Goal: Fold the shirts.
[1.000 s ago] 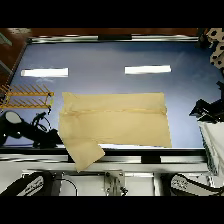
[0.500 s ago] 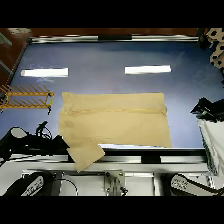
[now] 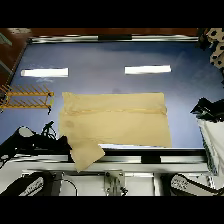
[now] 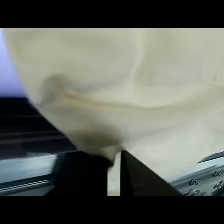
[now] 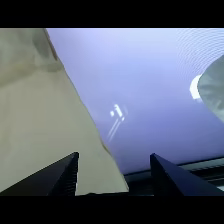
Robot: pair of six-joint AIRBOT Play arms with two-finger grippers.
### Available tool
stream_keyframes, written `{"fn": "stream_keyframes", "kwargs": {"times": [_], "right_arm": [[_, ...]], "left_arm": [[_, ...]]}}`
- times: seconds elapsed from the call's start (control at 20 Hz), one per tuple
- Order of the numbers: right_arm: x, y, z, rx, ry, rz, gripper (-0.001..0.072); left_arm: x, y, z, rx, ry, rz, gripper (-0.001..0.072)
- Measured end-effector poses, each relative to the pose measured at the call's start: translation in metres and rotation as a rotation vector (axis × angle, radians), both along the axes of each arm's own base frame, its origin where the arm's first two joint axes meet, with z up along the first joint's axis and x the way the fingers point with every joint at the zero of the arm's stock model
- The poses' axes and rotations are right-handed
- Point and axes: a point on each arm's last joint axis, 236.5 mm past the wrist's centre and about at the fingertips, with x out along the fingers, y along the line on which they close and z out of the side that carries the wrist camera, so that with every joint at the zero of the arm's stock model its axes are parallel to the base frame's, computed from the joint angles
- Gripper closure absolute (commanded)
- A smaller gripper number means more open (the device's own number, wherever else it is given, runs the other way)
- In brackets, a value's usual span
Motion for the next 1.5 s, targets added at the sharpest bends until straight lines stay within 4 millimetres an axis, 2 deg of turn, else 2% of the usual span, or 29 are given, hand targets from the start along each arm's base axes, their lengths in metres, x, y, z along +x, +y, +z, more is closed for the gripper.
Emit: {"fn": "stream_keyframes", "kwargs": {"times": [0.05,0.15,0.35,0.4,0.45,0.55,0.7,0.95,1.05,1.2,1.3,1.5], "right_arm": [[-0.005,0.003,-0.004,0.01,0.02,0.003,0.0139],[-0.027,0.014,-0.024,0.057,0.099,0.028,0.0139],[-0.084,0.061,-0.073,0.23,0.26,0.085,0.014],[-0.095,0.068,-0.085,0.249,0.284,0.088,0.0165],[-0.105,0.071,-0.095,0.248,0.309,0.082,0.021],[-0.115,0.073,-0.111,0.239,0.328,0.061,0.0208],[-0.115,0.08,-0.123,0.231,0.316,0.051,0.0207],[-0.112,0.099,-0.129,0.226,0.315,0.074,0.0212],[-0.11,0.109,-0.133,0.229,0.309,0.088,0.0644],[-0.106,0.114,-0.133,0.208,0.278,0.124,0.064],[-0.083,0.109,-0.123,0.166,0.166,0.162,0.0641],[-0.036,0.113,-0.089,0.131,-0.008,0.189,0.0642]], "left_arm": [[0.005,-0.002,0.0,-0.003,-0.015,0.005,0.0675],[0.009,-0.005,0.003,-0.009,-0.025,0.004,0.0676],[0.016,-0.01,0.013,-0.028,-0.063,-0.021,0.0676],[0.016,-0.011,0.015,-0.03,-0.071,-0.028,0.0676],[0.017,-0.011,0.018,-0.032,-0.082,-0.032,0.0676],[0.017,-0.012,0.022,-0.035,-0.098,-0.039,0.0676],[0.02,-0.012,0.027,-0.037,-0.119,-0.047,0.0676],[0.03,-0.012,0.036,-0.034,-0.16,-0.061,0.0676],[0.037,-0.011,0.042,-0.031,-0.186,-0.064,0.0677],[0.057,-0.008,0.058,-0.016,-0.256,-0.081,0.0677],[0.075,-0.005,0.074,0.001,-0.336,-0.112,0.0677],[0.122,0.009,0.105,0.034,-0.467,-0.091,0.0677]]}}
